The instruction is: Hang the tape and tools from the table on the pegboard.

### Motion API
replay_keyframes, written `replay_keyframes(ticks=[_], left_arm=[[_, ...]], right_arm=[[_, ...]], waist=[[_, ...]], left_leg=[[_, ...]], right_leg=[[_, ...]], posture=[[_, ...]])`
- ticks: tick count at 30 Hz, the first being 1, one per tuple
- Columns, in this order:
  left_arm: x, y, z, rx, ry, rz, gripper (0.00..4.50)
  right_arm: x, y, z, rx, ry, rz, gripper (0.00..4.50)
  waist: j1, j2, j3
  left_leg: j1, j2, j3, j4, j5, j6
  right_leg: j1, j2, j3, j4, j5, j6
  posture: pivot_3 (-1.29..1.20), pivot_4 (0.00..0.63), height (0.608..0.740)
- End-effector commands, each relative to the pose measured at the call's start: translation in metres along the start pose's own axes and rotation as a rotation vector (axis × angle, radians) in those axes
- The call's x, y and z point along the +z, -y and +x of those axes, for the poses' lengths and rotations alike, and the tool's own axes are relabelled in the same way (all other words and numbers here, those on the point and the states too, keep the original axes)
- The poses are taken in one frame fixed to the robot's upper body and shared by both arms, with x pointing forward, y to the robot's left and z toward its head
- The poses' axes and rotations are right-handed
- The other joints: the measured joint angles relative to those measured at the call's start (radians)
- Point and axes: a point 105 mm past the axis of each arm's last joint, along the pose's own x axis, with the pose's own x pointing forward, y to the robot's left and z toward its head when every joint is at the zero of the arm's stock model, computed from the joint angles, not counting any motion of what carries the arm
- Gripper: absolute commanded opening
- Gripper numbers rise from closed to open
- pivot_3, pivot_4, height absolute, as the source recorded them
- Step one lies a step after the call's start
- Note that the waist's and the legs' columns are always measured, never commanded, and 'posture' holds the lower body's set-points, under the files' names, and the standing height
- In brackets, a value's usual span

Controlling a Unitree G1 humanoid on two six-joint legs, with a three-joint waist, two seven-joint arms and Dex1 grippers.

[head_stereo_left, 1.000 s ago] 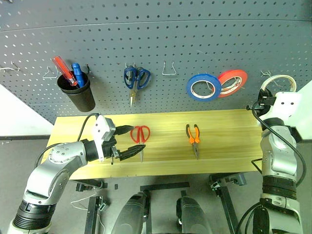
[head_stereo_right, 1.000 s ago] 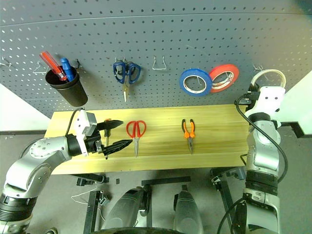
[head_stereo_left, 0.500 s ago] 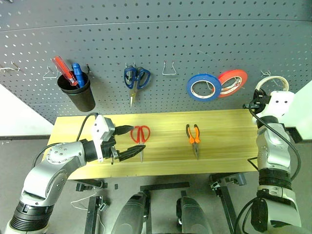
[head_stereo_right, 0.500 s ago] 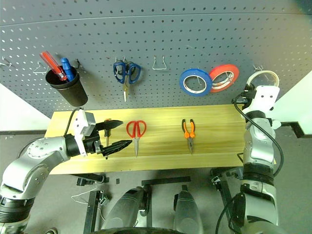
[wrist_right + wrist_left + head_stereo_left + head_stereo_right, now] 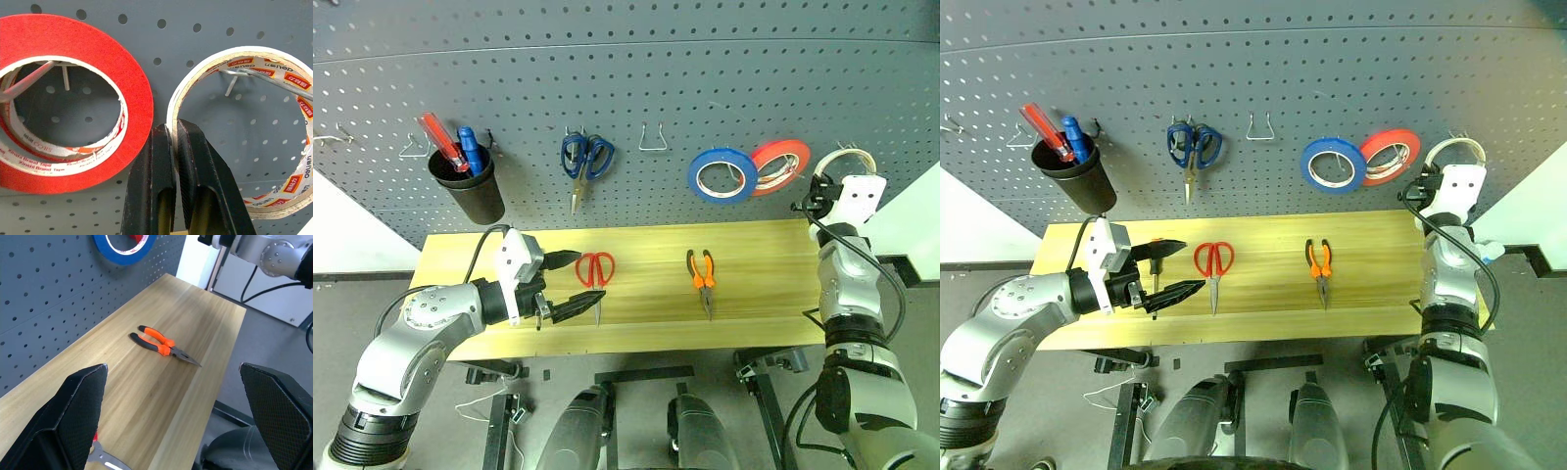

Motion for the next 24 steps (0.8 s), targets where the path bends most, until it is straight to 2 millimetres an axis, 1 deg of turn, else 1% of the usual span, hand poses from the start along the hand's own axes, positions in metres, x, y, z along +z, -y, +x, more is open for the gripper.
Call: replay_keyframes(ticks=[1, 2, 4, 7, 13, 18, 21, 24], left_arm=[[0.011, 0.002, -0.004, 0.004, 0.024, 0.033, 4.50], [0.010, 0.002, -0.004, 0.005, 0.024, 0.033, 4.50], [0.010, 0.002, -0.004, 0.006, 0.024, 0.033, 4.50], [0.010, 0.002, -0.003, 0.006, 0.025, 0.032, 4.50], [0.008, 0.002, -0.003, 0.012, 0.026, 0.031, 4.50], [0.006, 0.002, -0.004, 0.027, 0.027, 0.031, 4.50], [0.004, 0.003, -0.005, 0.032, 0.027, 0.029, 4.50], [0.002, 0.005, -0.007, 0.035, 0.028, 0.025, 4.50]], right_arm=[[0.014, 0.007, 0.005, -0.006, 0.046, -0.024, 0.62], [0.013, 0.008, 0.005, -0.011, 0.039, -0.026, 0.84], [0.011, 0.010, 0.005, -0.018, 0.030, -0.031, 1.42], [0.010, 0.010, 0.004, -0.018, 0.024, -0.040, 2.52], [0.008, 0.012, 0.002, -0.018, 0.007, -0.063, 4.47], [0.004, 0.007, -0.005, 0.020, -0.037, -0.083, 4.47], [0.005, 0.000, -0.015, 0.059, -0.063, -0.097, 4.47], [0.007, -0.003, -0.027, 0.070, -0.090, -0.105, 4.47]], waist=[[0.000, 0.000, 0.000], [0.001, 0.000, 0.000], [0.001, 0.000, 0.000], [0.000, 0.000, 0.000], [0.001, 0.000, 0.000], [0.001, 0.000, 0.000], [0.002, 0.000, 0.000], [0.002, 0.000, 0.000]], left_leg=[[0.000, 0.000, 0.000, 0.000, 0.000, 0.000], [0.000, 0.000, 0.000, 0.000, 0.000, 0.000], [0.000, 0.000, 0.000, 0.000, 0.000, 0.000], [0.000, 0.000, 0.000, 0.000, 0.000, 0.000], [0.000, 0.000, 0.000, 0.000, 0.000, 0.000], [0.000, 0.000, 0.000, 0.000, 0.000, 0.000], [0.000, 0.000, 0.000, 0.000, 0.000, 0.000], [0.000, 0.000, 0.000, 0.000, 0.000, 0.000]], right_leg=[[0.000, 0.000, 0.000, 0.000, 0.000, 0.000], [0.000, 0.000, 0.000, 0.000, 0.000, 0.000], [0.000, 0.000, 0.000, 0.000, 0.000, 0.000], [0.000, 0.000, 0.000, 0.000, 0.000, 0.000], [0.000, 0.000, 0.000, 0.000, 0.000, 0.000], [0.000, 0.000, 0.000, 0.000, 0.000, 0.000], [0.000, 0.000, 0.000, 0.000, 0.000, 0.000], [0.000, 0.000, 0.000, 0.000, 0.000, 0.000]], posture=[[0.11, 0.219, 0.740], [0.11, 0.219, 0.740], [0.11, 0.217, 0.740], [0.11, 0.217, 0.740], [0.11, 0.212, 0.740], [0.10, 0.204, 0.740], [0.09, 0.203, 0.740], [0.07, 0.200, 0.740]])
